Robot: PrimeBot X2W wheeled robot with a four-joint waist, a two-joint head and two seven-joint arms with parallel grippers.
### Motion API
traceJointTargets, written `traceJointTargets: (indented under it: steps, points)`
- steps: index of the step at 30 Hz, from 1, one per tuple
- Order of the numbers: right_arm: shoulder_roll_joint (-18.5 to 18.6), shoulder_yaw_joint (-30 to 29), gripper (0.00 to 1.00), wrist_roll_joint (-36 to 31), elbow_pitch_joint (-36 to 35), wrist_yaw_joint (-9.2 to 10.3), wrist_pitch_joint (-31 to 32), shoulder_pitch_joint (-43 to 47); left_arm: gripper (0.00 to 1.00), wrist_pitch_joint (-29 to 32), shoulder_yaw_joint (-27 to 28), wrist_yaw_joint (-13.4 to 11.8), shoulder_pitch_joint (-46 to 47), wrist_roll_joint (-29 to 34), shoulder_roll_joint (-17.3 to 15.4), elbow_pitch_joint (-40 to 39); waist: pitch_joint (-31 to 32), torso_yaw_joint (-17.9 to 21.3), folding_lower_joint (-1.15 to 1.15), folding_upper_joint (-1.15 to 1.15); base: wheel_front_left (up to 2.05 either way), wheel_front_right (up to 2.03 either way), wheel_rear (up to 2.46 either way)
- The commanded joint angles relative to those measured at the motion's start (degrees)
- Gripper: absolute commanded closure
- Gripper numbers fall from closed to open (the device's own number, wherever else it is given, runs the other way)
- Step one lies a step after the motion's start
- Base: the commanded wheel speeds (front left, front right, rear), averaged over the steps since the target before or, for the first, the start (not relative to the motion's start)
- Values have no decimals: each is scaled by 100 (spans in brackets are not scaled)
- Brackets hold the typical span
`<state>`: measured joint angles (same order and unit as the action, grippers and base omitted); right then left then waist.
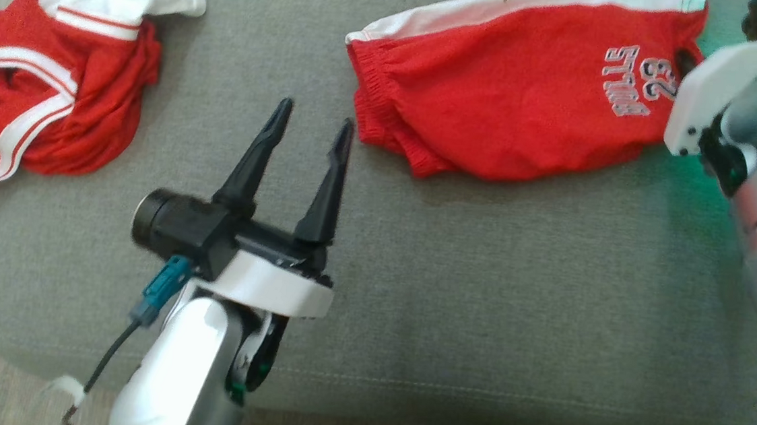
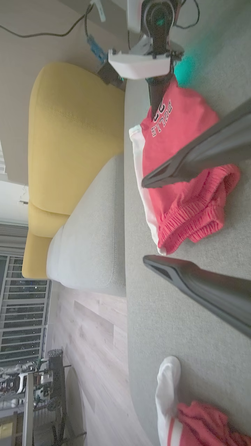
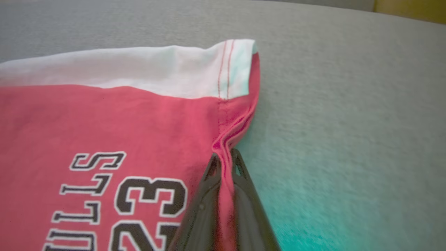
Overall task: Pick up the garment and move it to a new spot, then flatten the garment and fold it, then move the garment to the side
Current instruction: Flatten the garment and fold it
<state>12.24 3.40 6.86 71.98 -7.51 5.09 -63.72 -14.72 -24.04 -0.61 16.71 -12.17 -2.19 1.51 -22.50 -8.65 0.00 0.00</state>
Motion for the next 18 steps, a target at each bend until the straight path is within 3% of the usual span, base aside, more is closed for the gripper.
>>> traceJointTargets:
  steps: [1,13,18]
  points:
    - [59,95,100,51,-113,2,-79,152,0,-28,256,-54,-53,61,-70,-189,114,113,0,0,0,0,0]
    - [928,418,100,-34,-263,2,-478,367,0,-28,928,-344,-708,414,-181,-89,558,399,0,0,0,0,0]
    - [951,469,100,-189,-331,2,-581,299,0,-28,1000,-291,-749,371,-144,20,643,398,0,0,0,0,0]
